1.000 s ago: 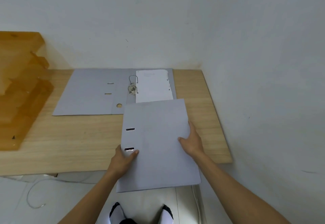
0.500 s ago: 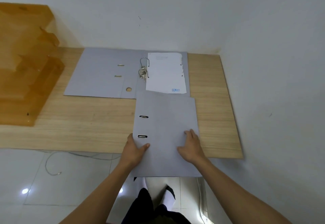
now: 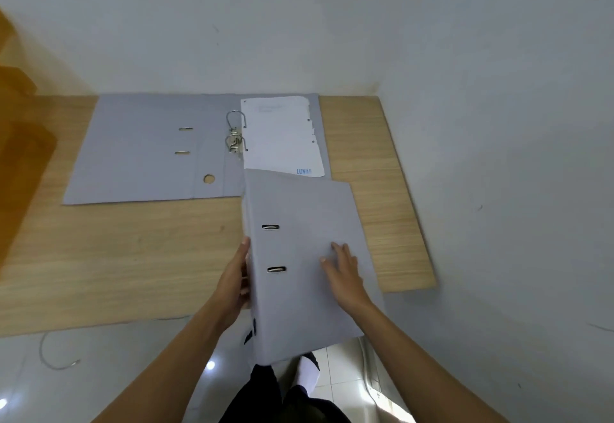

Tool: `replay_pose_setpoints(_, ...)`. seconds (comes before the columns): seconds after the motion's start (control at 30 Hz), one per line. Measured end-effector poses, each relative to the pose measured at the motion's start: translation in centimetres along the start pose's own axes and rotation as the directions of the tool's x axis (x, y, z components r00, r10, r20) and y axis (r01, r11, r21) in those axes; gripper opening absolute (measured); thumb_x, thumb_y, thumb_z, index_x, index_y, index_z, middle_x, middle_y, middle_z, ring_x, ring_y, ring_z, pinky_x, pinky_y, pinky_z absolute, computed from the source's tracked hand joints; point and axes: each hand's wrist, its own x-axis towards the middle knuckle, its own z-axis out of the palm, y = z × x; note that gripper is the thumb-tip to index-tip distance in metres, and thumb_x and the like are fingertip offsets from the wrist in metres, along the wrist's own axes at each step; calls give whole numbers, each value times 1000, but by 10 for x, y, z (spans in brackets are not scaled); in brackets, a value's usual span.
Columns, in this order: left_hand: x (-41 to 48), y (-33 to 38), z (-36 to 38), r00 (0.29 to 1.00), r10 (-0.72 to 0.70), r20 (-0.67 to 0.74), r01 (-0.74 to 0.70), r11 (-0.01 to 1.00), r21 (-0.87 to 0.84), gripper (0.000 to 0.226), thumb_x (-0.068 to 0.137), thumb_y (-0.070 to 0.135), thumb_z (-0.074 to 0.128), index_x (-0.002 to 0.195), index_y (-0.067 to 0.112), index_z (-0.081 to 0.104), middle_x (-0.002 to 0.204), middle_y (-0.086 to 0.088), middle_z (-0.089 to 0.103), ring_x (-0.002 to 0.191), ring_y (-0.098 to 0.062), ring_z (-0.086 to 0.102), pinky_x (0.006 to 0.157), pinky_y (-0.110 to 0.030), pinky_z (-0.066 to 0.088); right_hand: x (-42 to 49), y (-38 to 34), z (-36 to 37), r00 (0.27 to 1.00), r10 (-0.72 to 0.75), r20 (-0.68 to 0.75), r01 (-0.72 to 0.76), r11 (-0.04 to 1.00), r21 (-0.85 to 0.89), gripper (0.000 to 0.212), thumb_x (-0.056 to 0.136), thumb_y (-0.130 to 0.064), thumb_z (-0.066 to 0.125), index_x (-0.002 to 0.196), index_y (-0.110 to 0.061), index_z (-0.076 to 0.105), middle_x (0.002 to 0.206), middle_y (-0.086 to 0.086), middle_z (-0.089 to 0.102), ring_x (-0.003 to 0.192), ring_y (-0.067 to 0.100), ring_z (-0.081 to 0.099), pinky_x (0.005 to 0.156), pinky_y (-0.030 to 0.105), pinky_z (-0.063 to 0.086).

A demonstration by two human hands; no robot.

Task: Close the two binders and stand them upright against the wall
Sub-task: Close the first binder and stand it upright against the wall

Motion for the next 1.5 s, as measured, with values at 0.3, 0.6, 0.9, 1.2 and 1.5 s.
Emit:
replay_pose_setpoints(0.3, -22, 67, 64, 829, 32, 558, -37, 999, -2, 52, 93, 49, 57, 134, 18, 62, 130, -11, 71, 121, -31, 67, 104, -48, 51, -16, -44, -27, 990, -32, -135, 82, 921, 380, 77, 83, -86, 28, 153, -54, 19, 168, -11, 21, 154, 15, 22, 125, 53, 15)
replay_pose_setpoints(0.6, -32, 115, 115, 629, 227, 743, -498, 852, 161, 37, 93, 20, 69, 128, 28, 62, 121, 7, 76, 110, -13, 72, 88, -27, 58, -49, -96, -93, 910, -303, -283, 412, 744, 526, 65, 97, -65, 38, 157, -43, 25, 159, -14, 42, 144, 9, 44, 119, 46, 35)
replay_pose_setpoints(0.9, -18, 136, 170, 500, 444, 743, -821, 515, 245, 103, 74, 19, 88, 154, 30, 25, 129, 19, 65, 116, 2, 64, 88, -20, 56, -45, -112, -173, 762, -452, -464, 606, 751, 262, 72, 93, -23, 69, 155, -30, 34, 149, -13, 53, 132, 6, 55, 101, 25, 52)
replay_pose_setpoints(1.2, 24, 133, 219, 530, 450, 719, -833, 434, 342, 114, 82, 15, 79, 161, 29, -3, 156, 7, 44, 130, 0, 53, 89, -5, 47, -13, -80, -207, 815, -343, -467, 483, 848, 220, 59, 88, -17, 72, 136, -43, 50, 129, -20, 65, 120, -7, 59, 94, 17, 51)
replay_pose_setpoints(1.5, 70, 142, 262, 536, 471, 701, -843, 336, 419, 117, 82, 27, 80, 160, 25, -7, 148, 0, 54, 128, -18, 59, 92, -15, 52, 20, -62, -231, 806, -267, -528, 434, 874, 221, 50, 91, -12, 69, 137, -27, 57, 121, -14, 68, 112, -3, 63, 89, 14, 53)
